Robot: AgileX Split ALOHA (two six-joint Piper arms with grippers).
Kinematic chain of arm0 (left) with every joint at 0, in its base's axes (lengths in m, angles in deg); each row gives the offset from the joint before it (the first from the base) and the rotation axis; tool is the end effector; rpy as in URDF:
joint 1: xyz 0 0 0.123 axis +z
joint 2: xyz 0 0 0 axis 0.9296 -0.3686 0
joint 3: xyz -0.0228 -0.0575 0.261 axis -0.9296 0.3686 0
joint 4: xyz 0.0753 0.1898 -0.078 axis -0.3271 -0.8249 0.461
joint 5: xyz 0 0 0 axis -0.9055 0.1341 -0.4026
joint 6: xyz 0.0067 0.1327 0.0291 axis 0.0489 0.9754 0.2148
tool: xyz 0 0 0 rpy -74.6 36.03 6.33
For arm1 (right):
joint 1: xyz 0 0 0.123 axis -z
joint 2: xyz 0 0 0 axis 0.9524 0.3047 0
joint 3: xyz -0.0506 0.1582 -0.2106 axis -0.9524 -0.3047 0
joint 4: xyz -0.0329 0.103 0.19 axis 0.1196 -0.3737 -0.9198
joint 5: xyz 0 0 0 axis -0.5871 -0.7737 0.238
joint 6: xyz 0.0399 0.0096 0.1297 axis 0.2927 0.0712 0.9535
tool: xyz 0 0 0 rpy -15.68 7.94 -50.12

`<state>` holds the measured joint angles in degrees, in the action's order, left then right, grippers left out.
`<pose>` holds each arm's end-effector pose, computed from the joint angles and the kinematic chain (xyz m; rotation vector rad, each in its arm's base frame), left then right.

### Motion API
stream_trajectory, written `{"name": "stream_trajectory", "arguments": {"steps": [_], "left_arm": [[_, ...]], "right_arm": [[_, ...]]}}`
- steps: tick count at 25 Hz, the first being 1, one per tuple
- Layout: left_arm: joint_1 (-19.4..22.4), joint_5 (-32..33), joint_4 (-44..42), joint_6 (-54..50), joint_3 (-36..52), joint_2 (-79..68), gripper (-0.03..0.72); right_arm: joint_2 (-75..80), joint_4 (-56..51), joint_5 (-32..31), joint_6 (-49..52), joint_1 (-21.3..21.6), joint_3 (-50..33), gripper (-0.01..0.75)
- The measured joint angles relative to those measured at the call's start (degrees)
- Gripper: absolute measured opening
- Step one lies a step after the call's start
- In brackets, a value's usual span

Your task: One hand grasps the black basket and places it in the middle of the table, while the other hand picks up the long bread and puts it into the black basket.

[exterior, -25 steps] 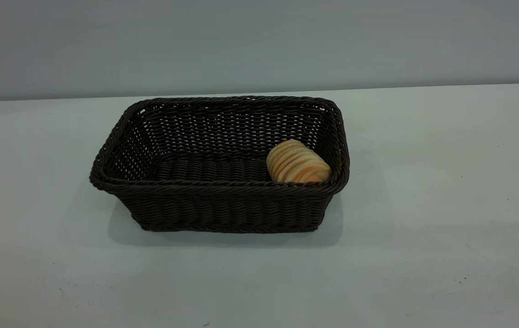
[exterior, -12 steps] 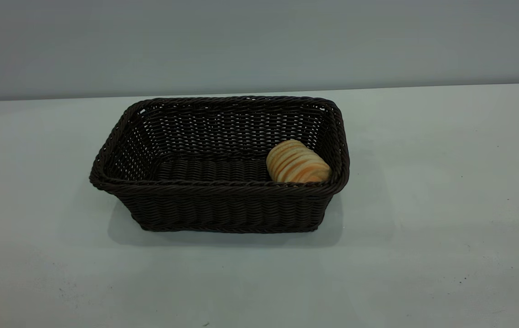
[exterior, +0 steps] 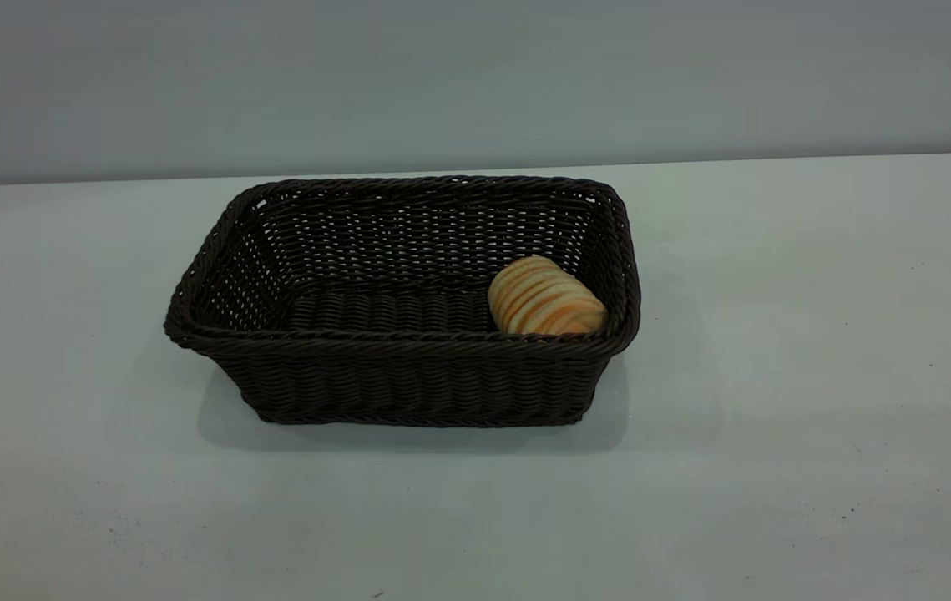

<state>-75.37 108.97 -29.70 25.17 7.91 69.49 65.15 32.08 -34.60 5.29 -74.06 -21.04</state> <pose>0.0167 0.0038 0.2289 0.0607 2.1110 -0.0515 0.0289 0.0122 0.2235 -0.1370 2.2159 0.0812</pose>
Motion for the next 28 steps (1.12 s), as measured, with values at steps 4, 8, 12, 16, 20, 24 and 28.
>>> {"name": "stream_trajectory", "arguments": {"steps": [4,8,12,16,20,24,28], "left_arm": [[3.26,0.00,0.00,0.00,0.00,0.00,0.413],[3.47,0.00,0.00,0.00,0.00,0.00,0.413],[3.47,0.00,0.00,0.00,0.00,0.00,0.413],[3.47,0.00,0.00,-0.06,0.00,0.00,0.413],[3.47,0.00,0.00,-0.06,0.00,0.00,0.413],[3.47,0.00,0.00,-0.06,0.00,0.00,0.413],[3.47,0.00,0.00,-0.06,0.00,0.00,0.413]], "right_arm": [[0.00,0.00,0.00,0.00,0.00,0.00,0.456],[0.00,-0.06,0.00,0.00,0.00,0.00,0.456],[0.00,-0.06,0.00,0.00,0.00,0.00,0.456],[0.00,-0.06,0.00,0.00,0.00,0.00,0.446],[0.00,-0.06,0.00,0.00,0.00,0.00,0.431],[0.00,-0.06,0.00,0.00,0.00,0.00,0.410],[0.00,-0.06,0.00,0.00,0.00,0.00,0.384]]}}
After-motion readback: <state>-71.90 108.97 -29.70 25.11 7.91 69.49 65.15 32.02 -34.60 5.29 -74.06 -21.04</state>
